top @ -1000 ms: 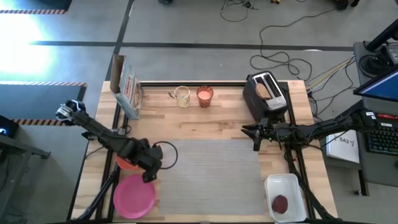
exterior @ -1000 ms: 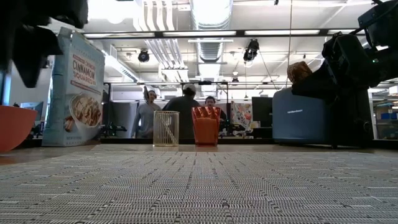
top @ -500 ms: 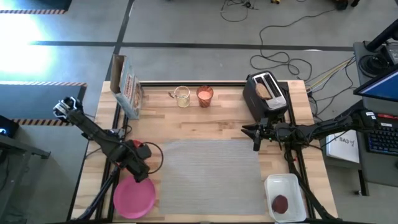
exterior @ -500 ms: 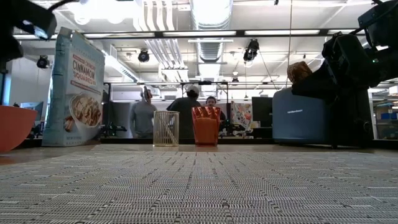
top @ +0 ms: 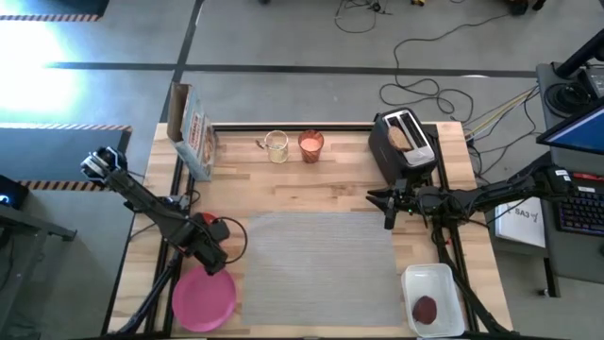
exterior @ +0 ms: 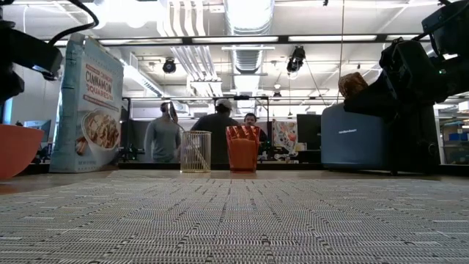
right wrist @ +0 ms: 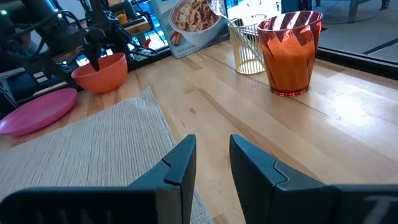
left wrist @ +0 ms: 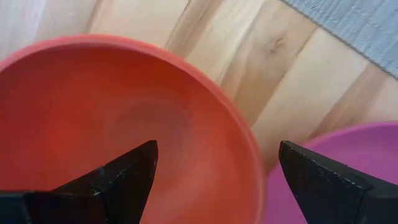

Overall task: Arrange a breakfast setting
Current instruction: Put the red bowl on the gray placemat

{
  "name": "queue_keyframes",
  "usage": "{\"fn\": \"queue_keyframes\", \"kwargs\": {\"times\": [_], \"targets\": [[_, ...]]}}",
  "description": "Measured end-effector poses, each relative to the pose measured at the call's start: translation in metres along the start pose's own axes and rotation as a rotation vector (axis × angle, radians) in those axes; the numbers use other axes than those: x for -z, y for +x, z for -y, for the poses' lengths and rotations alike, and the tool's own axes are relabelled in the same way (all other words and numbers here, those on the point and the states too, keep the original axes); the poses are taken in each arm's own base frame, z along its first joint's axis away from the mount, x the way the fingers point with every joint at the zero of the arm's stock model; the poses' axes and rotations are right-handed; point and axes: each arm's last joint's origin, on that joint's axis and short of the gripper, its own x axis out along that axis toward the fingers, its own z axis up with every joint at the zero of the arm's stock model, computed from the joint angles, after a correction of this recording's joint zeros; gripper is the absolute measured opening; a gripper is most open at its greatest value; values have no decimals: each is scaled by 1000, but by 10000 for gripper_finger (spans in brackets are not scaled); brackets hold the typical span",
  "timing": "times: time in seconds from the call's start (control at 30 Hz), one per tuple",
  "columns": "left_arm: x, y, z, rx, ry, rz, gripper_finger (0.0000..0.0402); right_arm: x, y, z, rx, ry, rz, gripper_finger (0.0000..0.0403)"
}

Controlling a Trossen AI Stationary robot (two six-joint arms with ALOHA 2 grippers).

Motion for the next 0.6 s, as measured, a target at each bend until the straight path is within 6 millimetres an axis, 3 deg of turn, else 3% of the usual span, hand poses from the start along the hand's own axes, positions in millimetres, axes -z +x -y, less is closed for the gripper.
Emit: {"fn": "queue_keyframes", "kwargs": {"times": [0.23,0.6], "targets": [[0,6,0,-34,11,5,294,0,0,0,0,0,0,86],[0,8,2,-42,14,2,184,0,0,0,0,0,0,86]]}}
